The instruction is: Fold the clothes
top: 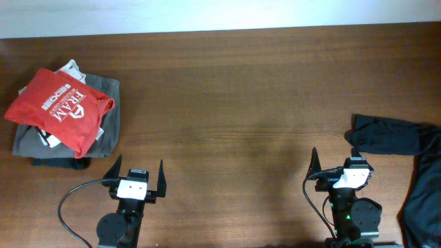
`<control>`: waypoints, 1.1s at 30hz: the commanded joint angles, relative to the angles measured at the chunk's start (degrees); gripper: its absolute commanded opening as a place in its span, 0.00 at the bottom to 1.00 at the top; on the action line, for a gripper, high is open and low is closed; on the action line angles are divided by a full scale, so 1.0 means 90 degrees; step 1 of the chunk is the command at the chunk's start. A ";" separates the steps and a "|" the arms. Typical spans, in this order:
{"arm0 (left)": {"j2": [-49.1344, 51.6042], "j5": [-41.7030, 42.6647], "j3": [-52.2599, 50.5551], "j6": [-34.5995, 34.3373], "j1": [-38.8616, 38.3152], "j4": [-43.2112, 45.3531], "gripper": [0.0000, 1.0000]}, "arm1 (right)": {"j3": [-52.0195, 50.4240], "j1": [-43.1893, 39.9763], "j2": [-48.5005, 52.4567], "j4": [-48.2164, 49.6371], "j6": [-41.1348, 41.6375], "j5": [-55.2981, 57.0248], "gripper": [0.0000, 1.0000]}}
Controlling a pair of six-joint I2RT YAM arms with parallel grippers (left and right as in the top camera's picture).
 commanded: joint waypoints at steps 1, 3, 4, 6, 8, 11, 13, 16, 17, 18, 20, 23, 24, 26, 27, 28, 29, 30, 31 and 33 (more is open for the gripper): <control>-0.0066 0.0078 -0.0005 0.0102 0.0034 -0.0053 0.99 | -0.0029 -0.0053 -0.0036 -0.0056 0.0027 -0.0036 0.99; -0.0066 0.0078 -0.0005 0.0102 0.0034 -0.0053 0.99 | -0.0029 -0.0053 -0.0036 -0.0056 0.0027 -0.0036 0.99; -0.0066 0.0078 -0.0005 0.0104 0.0034 -0.0053 0.99 | -0.0029 -0.0053 -0.0036 -0.0056 0.0027 -0.0036 0.99; -0.0066 0.0075 -0.0005 0.0104 0.0034 -0.0053 0.99 | -0.0029 -0.0053 -0.0036 -0.0053 0.0027 -0.0036 0.99; -0.0066 0.0078 -0.0005 0.0102 0.0034 -0.0053 0.99 | -0.0029 -0.0051 -0.0036 -0.0053 0.0027 -0.0039 0.99; -0.0066 0.0078 -0.0005 0.0104 0.0034 -0.0053 0.99 | -0.0029 -0.0051 -0.0036 -0.0053 0.0027 -0.0095 0.99; -0.0066 0.0078 -0.0005 0.0104 0.0034 -0.0051 0.99 | -0.0029 -0.0051 -0.0036 -0.0056 0.0027 -0.0095 0.99; -0.0066 0.0080 -0.0005 0.0102 0.0034 -0.0053 0.99 | -0.0029 -0.0051 -0.0036 -0.0053 0.0029 -0.0109 0.99; -0.0066 0.0107 -0.0005 0.0102 0.0032 -0.0056 0.99 | -0.0029 -0.0053 -0.0036 -0.0053 0.0029 -0.0112 0.99; -0.0066 0.0126 -0.0005 0.0102 0.0032 -0.0056 0.99 | -0.0029 -0.0051 -0.0036 -0.0044 0.0032 -0.0131 0.99; -0.0066 0.0124 -0.0005 0.0102 0.0034 -0.0051 0.99 | -0.0029 -0.0051 -0.0036 -0.0032 0.0066 -0.0393 0.99; -0.0066 0.0124 0.0000 -0.0138 0.0034 -0.0024 0.99 | -0.0027 -0.0053 -0.0036 -0.0022 0.0563 -0.0491 0.99; -0.0066 0.0121 0.0002 -0.0340 0.0034 -0.0029 0.99 | -0.0027 -0.0051 -0.0036 -0.0019 0.0646 -0.0491 0.99; -0.0066 0.0124 0.0007 -0.0578 0.0034 -0.0053 0.99 | 0.0019 -0.0051 -0.0029 -0.0109 0.0806 -0.0498 0.99; -0.0066 0.0124 0.0019 -0.0685 0.0034 -0.0061 0.99 | 0.0073 -0.0051 -0.0029 -0.0211 0.0879 -0.0495 0.99; -0.0061 0.0126 0.0046 -0.0799 0.0034 -0.0058 0.99 | 0.0168 -0.0051 -0.0029 -0.0374 0.0906 -0.0498 0.99; -0.0058 0.0129 0.0090 -0.0923 0.0034 -0.0063 0.99 | 0.0289 -0.0053 -0.0024 -0.0573 0.0930 -0.0495 0.99; -0.0051 0.0163 0.0136 -0.1001 0.0034 -0.0068 0.99 | 0.0413 -0.0053 -0.0019 -0.0758 0.0928 -0.0493 0.99; -0.0029 0.0274 0.0209 -0.1059 0.0034 -0.0078 0.99 | 0.0551 -0.0053 -0.0010 -0.0952 0.0923 -0.0488 0.99; 0.0058 0.0413 0.0391 -0.1059 0.0034 -0.0165 0.99 | 0.0840 -0.0053 0.0051 -0.1268 0.0923 -0.0442 0.99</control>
